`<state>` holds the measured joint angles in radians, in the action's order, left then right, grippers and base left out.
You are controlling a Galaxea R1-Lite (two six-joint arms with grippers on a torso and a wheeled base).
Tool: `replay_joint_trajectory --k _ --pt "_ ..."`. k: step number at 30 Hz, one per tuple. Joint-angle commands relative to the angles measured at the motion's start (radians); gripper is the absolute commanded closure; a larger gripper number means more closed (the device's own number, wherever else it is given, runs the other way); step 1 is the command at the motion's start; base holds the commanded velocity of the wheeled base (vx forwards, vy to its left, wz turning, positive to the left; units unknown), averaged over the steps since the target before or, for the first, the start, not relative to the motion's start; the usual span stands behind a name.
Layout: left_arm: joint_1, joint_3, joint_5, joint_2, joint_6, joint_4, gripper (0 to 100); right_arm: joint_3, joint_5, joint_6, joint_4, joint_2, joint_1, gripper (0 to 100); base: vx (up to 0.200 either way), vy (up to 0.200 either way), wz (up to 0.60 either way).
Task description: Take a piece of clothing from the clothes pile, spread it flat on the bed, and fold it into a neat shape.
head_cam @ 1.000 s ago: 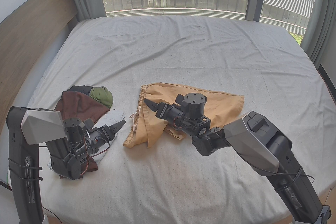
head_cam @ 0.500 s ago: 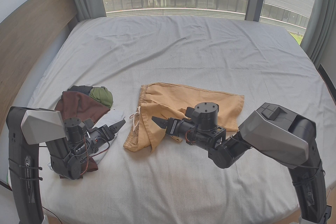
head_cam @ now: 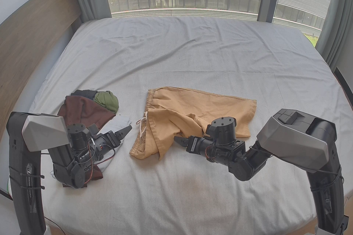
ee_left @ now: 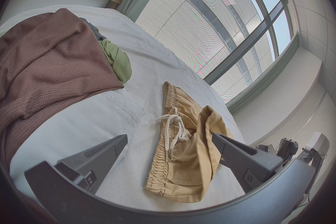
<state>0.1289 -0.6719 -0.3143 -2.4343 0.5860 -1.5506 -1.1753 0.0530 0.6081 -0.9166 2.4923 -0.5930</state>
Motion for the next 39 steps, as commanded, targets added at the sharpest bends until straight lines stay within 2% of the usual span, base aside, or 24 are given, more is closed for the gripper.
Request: replay_joint_trajectory --k 1,8,23,24,39 --pt "0.0 0.0 0.0 0.0 0.0 0.0 0 -0.015 -0.002 0.022 0.01 0.04 -0.001 0 0.0 0.0 0.0" --pt "-0.002 0.0 0.0 0.001 0.0 0.0 0 -0.079 -0.002 0.09 0.056 0.088 0.01 0 0.0 0.0 0.0" --pt "-0.002 0.0 0.0 0.011 0.002 0.0 0 -0.164 -0.008 0.099 0.061 0.16 0.033 0 0.0 0.0 0.0" --pt "-0.002 0.0 0.0 0.012 0.002 0.0 0 -0.164 -0.008 0.098 0.061 0.163 0.033 100 0.0 0.0 0.0" --pt "-0.002 0.002 0.0 0.012 0.002 0.0 0 -0.193 -0.016 0.099 0.062 0.178 0.035 100 0.0 0.0 0.0"
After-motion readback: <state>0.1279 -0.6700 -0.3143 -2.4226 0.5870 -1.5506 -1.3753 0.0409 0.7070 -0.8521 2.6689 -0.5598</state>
